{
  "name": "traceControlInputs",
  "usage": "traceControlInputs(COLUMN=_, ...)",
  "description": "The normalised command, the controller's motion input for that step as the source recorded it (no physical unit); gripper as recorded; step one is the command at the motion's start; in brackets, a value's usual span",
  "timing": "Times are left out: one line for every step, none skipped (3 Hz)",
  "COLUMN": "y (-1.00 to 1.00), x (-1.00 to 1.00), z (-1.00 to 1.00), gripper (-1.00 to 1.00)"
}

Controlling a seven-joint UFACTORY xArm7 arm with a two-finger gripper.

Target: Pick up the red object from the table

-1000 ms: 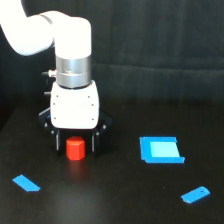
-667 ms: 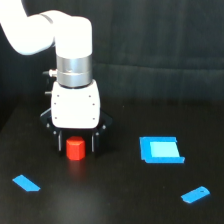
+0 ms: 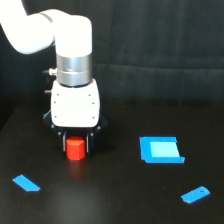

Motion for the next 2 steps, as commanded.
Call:
traceControlInputs(y=-0.05, x=0.02, z=-0.08, gripper=-1.0)
traceControlInputs(y=-0.03, x=0.04, z=-0.08, gripper=-1.0)
